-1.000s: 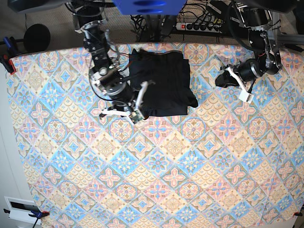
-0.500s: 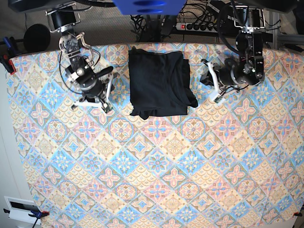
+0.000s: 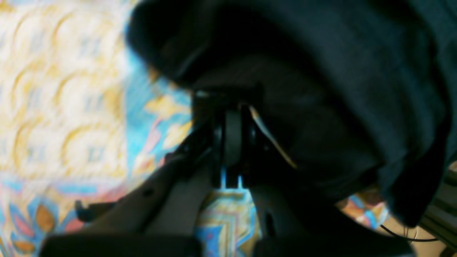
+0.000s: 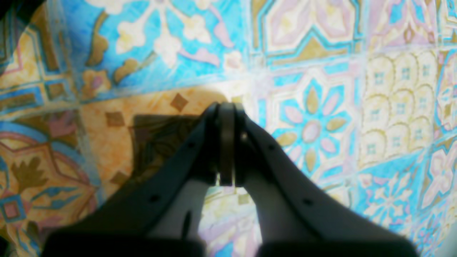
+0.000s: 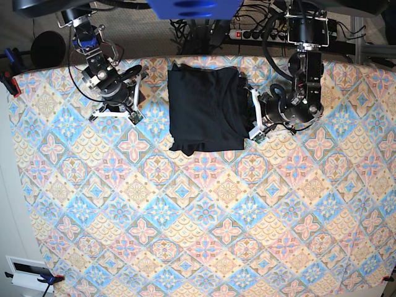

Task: Layout the t-shirt on the table in an organized manner, then fold the t-shirt properly
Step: 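Move the left gripper to the bundle's side and grasp it, then push the bundle toward the right gripper with the left gripper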

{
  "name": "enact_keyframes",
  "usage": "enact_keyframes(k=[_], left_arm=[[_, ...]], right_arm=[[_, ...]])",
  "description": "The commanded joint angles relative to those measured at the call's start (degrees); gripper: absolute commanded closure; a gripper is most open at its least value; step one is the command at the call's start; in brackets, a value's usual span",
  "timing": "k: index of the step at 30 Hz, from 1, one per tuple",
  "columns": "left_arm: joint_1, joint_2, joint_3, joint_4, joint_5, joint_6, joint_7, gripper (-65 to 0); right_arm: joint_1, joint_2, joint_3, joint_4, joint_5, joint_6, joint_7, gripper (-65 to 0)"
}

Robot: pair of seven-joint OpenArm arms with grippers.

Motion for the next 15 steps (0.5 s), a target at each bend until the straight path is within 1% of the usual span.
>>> enact_keyframes(k=[1,2,5,9,12,15], left_arm=[[-0.37,-0.16,0.33,0.73,-0.14,-0.08,-0.06,0.0],[-0.45,-0.16,0.42,0.64,-0.14,-0.08,-0.06,0.0],[-1.68,1.51,0.42,0.64,0.13,-0.08,0.02,0.0],[-3.0,1.86,0.42,-0.5,0.13,0.14,0.2,0.0],[-4.67,2.65,0.24,-3.14,0.04,2.95,-0.06,0.0],[-6.52,2.91,0.33,-4.9,-0.05,3.92,-0.15,0.0]], right_arm=[[-0.16,0.26,-1.38,-1.12,1.1,1.23,-1.14,0.0],[-0.16,0.26,-2.34,-1.91,1.1,1.23,-1.14,0.0],[-0.07,0.26,-5.33,-3.67,1.1,1.23,-0.96,0.0],[-0.07,0.26,-8.76,-3.58,1.02,1.23,-1.05,0.0],[-0.07,0.26,-11.22,-3.49,1.02,1.23,-1.14,0.0],[-0.16,0.35,-14.3,-3.4,1.02,1.23,-1.14,0.0]])
